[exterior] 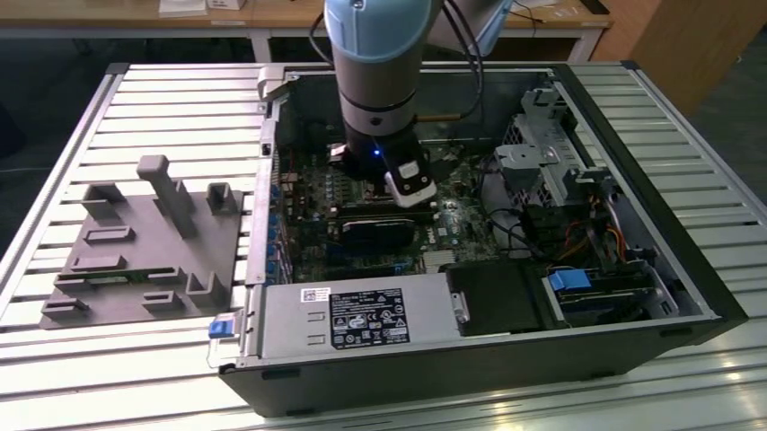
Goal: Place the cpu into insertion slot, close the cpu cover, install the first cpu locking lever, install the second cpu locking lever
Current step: 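Install the second cpu locking lever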
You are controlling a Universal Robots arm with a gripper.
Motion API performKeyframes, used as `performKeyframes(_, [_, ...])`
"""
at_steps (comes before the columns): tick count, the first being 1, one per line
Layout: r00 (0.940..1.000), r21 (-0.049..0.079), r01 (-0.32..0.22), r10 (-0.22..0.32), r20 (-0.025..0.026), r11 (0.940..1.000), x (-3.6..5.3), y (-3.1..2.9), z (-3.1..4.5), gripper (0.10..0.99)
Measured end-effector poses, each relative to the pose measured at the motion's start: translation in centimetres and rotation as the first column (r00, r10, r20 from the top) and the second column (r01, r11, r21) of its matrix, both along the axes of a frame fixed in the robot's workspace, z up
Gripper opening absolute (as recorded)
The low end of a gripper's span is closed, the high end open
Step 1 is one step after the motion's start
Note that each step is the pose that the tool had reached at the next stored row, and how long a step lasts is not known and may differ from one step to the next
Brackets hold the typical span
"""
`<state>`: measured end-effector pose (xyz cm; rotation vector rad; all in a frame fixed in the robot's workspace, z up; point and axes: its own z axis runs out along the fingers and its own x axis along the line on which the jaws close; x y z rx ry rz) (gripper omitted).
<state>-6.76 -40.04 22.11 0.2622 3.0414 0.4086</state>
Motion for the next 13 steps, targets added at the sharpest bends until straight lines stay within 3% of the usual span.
performKeyframes(6, [1.0000,-0.008,0.001,-0.001,-0.0033,1.0000,0.79,0.22,0.00,0.102])
performKeyframes(13, [1.0000,-0.051,0.001,-0.001,-0.0032,0.9987,0.91,1.33,0.01,0.102])
